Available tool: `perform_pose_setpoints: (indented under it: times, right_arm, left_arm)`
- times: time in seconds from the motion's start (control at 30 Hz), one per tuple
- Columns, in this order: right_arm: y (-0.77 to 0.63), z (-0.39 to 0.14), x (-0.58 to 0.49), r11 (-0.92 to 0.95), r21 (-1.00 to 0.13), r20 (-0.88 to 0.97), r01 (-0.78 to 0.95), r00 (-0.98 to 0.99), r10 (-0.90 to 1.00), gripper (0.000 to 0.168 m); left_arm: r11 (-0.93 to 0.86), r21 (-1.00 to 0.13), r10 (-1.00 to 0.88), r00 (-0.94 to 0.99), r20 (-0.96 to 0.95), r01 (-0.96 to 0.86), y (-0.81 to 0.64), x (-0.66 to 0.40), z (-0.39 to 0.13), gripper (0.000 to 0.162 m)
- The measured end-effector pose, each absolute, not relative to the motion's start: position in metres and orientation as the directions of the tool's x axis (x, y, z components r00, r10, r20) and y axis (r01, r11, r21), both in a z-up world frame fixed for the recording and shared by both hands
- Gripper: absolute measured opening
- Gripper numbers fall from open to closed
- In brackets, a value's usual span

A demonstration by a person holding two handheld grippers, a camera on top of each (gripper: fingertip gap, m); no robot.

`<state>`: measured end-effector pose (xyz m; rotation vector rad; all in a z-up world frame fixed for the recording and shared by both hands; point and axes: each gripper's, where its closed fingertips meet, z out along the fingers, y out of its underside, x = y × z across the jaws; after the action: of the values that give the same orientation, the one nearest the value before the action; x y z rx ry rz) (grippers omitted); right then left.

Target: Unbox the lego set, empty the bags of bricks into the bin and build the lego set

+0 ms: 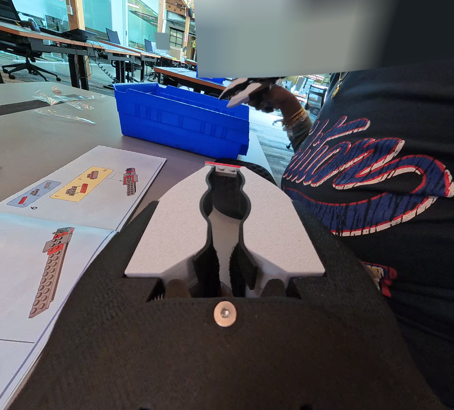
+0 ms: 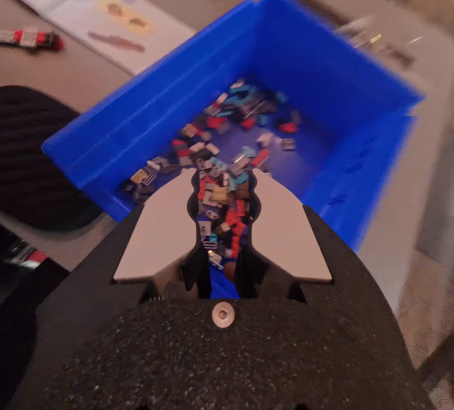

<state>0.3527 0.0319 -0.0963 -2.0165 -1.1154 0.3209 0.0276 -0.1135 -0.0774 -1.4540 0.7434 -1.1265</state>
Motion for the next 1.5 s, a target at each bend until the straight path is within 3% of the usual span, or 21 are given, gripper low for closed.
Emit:
perform_pose_setpoints:
  times: [0.17,0.37,0.5,0.63,0.9,1.1,1.27,1.5]
  right_arm:
    - [0.038,-0.155,0.343,-0.444,-0.556,0.036,0.703,0.553,0.832,0.030]
    - [0.033,-0.188,0.348,-0.538,-0.396,-0.027,0.744,0.577,0.817,0.037]
    - [0.046,-0.189,0.356,-0.535,-0.399,0.054,0.745,0.601,0.797,0.016]
    - [0.060,-0.184,0.375,-0.570,-0.402,0.173,0.717,0.671,0.721,0.016]
    - [0.047,-0.149,0.348,-0.515,-0.591,0.110,0.620,0.695,0.711,0.040]
    - [0.023,-0.187,0.350,-0.585,-0.378,0.055,0.718,0.648,0.760,0.037]
    - [0.051,-0.180,0.373,-0.649,-0.358,0.185,0.672,0.732,0.656,0.036]
    - [0.054,-0.131,0.339,-0.558,-0.622,0.147,0.549,0.782,0.606,0.037]
  left_arm:
    - [-0.211,-0.970,-0.903,0.356,0.242,0.124,-0.113,0.029,-0.079,0.016]
    - [-0.197,-0.976,-0.904,0.370,0.216,0.089,-0.113,0.032,-0.082,0.016]
    - [-0.189,-0.977,-0.906,0.368,0.211,0.094,-0.114,0.032,-0.081,0.016]
    - [-0.173,-0.981,-0.912,0.362,0.195,0.092,-0.117,0.032,-0.079,0.016]
    - [-0.133,-0.990,-0.904,0.404,0.143,0.052,-0.116,0.035,-0.075,0.016]
    - [-0.093,-0.996,-0.900,0.427,0.085,0.002,-0.128,0.027,-0.052,0.016]
    - [-0.087,-0.996,-0.882,0.466,0.075,-0.004,-0.133,0.012,-0.048,0.016]
    - [-0.115,-0.993,-0.886,0.454,0.096,-0.016,-0.117,0.007,-0.065,0.016]
